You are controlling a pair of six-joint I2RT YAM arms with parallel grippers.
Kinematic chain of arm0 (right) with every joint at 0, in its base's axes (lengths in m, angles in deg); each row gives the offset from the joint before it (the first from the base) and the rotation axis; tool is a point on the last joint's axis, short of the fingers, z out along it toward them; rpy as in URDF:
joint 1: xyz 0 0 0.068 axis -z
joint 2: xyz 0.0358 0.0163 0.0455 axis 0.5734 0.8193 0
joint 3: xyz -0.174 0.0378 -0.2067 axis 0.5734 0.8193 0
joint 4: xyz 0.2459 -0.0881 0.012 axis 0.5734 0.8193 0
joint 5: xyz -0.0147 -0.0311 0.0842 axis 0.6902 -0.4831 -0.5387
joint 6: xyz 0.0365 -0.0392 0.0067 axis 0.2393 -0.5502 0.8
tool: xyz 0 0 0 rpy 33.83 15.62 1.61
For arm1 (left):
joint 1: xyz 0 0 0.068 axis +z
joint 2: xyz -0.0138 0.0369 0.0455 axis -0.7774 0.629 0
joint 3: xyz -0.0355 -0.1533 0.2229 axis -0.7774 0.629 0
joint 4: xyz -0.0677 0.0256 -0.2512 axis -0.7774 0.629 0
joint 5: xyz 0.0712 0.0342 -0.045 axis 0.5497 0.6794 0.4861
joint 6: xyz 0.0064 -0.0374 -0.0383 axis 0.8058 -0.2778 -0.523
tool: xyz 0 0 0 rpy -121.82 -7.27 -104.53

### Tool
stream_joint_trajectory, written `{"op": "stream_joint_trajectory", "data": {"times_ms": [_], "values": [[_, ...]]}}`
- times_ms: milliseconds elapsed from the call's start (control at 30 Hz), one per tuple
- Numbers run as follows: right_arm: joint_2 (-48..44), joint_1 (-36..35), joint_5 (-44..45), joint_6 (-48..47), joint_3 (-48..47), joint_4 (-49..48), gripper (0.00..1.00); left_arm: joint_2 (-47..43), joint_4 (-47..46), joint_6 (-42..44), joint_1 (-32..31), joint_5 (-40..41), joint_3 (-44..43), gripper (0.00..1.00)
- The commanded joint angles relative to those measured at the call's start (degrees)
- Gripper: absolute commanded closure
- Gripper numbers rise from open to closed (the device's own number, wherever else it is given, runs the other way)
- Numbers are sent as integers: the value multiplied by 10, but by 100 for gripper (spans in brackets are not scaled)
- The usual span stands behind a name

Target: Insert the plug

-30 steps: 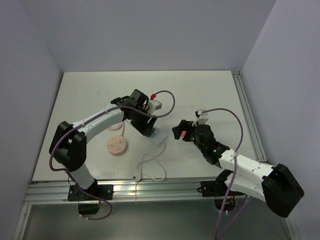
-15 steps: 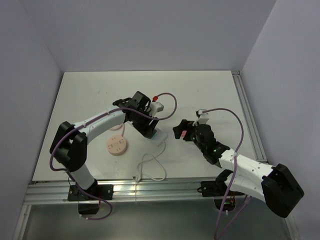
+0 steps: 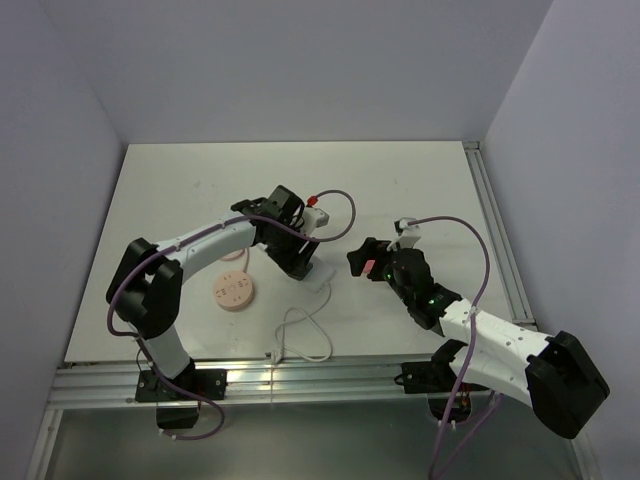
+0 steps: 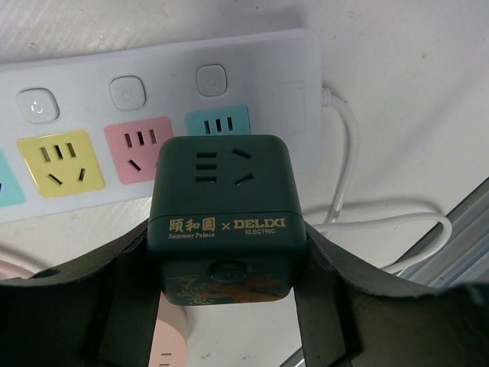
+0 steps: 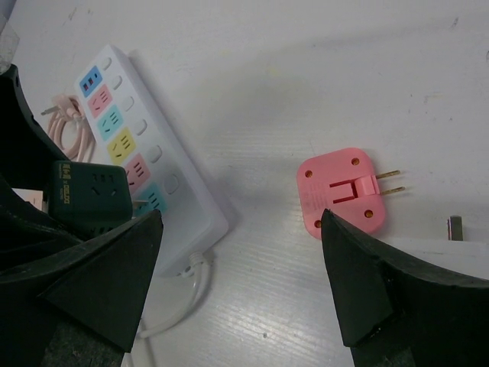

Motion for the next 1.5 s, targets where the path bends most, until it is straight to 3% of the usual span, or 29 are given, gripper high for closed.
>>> {"op": "stream_joint_trajectory", "data": {"times_ms": [0,433,1167,1467], "values": [[-7,5,12,0,-2,-15,9,10,-13,-7,-4,0,-7,100],[-6,8,6,2,-1,-17,10,26,4,-12,-8,13,-23,100],[-18,12,14,6,3,-11,10,144,178,-69,-42,83,-166,100],[-40,13,40,20,12,-4,21,206,242,-83,-54,110,-245,100]]}}
